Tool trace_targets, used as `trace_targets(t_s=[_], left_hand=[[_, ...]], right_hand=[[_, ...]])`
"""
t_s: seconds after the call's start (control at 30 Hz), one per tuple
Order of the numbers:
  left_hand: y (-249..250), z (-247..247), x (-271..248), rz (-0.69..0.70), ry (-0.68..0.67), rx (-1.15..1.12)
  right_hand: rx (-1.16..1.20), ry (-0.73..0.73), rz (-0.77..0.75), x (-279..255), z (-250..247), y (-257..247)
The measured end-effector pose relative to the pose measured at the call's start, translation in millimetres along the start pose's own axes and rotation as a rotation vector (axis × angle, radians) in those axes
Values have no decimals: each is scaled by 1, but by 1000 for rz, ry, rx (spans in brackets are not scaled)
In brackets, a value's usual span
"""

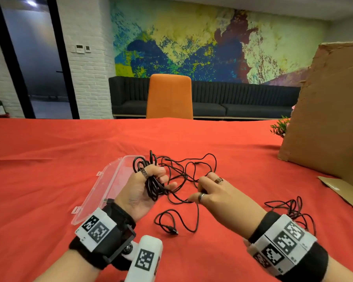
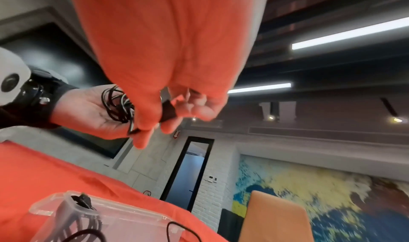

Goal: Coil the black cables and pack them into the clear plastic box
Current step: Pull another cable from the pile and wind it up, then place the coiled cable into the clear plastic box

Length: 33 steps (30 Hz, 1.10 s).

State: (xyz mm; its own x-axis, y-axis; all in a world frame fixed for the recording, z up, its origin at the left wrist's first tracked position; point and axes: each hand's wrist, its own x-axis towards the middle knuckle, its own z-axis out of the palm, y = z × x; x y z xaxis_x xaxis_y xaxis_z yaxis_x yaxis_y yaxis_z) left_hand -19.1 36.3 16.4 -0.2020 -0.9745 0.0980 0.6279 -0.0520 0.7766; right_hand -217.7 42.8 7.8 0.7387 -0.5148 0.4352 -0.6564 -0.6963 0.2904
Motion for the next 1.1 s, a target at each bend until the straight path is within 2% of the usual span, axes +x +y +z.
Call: trace_targets(t_s=[0.07,0.17,0.23,0.33,0.4,0.5,0.57,0.6,0.67,0.73,0.83,0.9,1.0,1.1], left_hand=[[4,-7,-2,-31,3,119],[6,-19,-6,-184,-171,311],[6,-24,-11,-278,-281,345],[9,-34,-10,-302,-369,457],[10,-42,-9,-296,-320,501],[9,-51,-7,-227,-126,487],[11,-56,-4,-139,34,403],[12,-58,-2,-90,103,375],[17,-65,6,-10,182,334],[23,-68,13,39,186,314],[35,-71,22,64,160,349],[42,-80,32,45,125,450],[53,-96,42,0,17,731],[62,-106,48,1,-58,905]], right_hand=[[-71,39,-76,9,-7,-2],[-37,72,-172,26,-10,-7],[262,38,-158,37,-7,-12],[795,13,127,50,-2,-21],[980,45,319,57,4,-26],[1236,156,512,68,18,-34],[1390,112,625,76,26,-40],[1445,37,654,80,29,-44],[1451,-162,619,91,32,-51],[1372,-297,528,105,34,-56],[1412,-328,469,130,43,-55],[1460,-344,452,144,49,-53],[1315,-388,404,163,60,-52],[1133,-414,351,179,73,-51]])
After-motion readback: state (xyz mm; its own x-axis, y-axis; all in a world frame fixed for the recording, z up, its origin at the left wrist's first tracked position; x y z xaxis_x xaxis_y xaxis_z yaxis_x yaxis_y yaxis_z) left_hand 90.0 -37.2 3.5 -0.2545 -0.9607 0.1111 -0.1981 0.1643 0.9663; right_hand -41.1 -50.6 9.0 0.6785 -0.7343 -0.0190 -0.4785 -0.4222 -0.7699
